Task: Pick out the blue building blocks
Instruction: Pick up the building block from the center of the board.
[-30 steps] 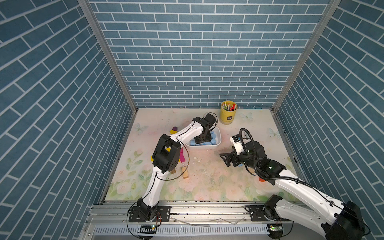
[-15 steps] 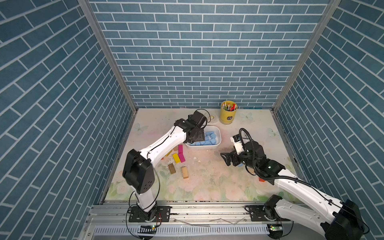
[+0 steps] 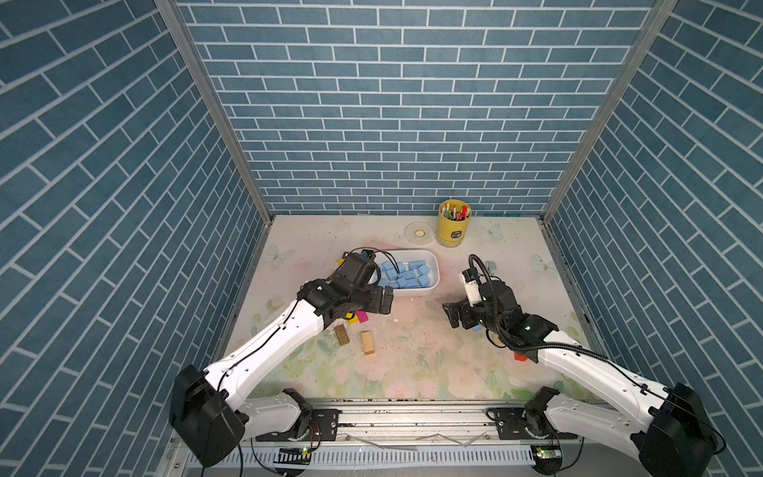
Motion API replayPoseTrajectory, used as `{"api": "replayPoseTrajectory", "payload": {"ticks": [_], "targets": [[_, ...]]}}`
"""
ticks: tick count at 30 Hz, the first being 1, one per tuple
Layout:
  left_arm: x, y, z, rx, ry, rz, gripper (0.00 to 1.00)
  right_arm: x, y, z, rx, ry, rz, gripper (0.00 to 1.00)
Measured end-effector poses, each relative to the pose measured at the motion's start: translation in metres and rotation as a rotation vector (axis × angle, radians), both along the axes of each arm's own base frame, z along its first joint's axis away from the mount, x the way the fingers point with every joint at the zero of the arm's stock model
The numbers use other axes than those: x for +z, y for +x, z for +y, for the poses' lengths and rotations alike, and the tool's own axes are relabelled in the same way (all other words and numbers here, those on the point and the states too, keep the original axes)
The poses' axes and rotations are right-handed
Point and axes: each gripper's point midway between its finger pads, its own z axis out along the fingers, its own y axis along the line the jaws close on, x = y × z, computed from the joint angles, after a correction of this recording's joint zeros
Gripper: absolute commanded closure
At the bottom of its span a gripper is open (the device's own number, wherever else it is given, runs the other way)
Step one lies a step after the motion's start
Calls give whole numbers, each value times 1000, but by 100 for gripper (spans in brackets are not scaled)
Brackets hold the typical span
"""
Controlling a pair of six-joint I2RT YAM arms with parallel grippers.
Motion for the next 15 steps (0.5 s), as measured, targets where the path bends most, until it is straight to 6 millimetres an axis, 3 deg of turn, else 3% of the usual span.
{"api": "replayPoseTrajectory", "payload": {"ticks": [8, 15], "targets": [[35, -34, -10, -249, -101, -178, 1, -19, -1, -38, -211, -101, 87, 1], [40, -64, -20, -452, -163, -269, 1, -46, 3, -63, -383, -169, 205, 3]]}}
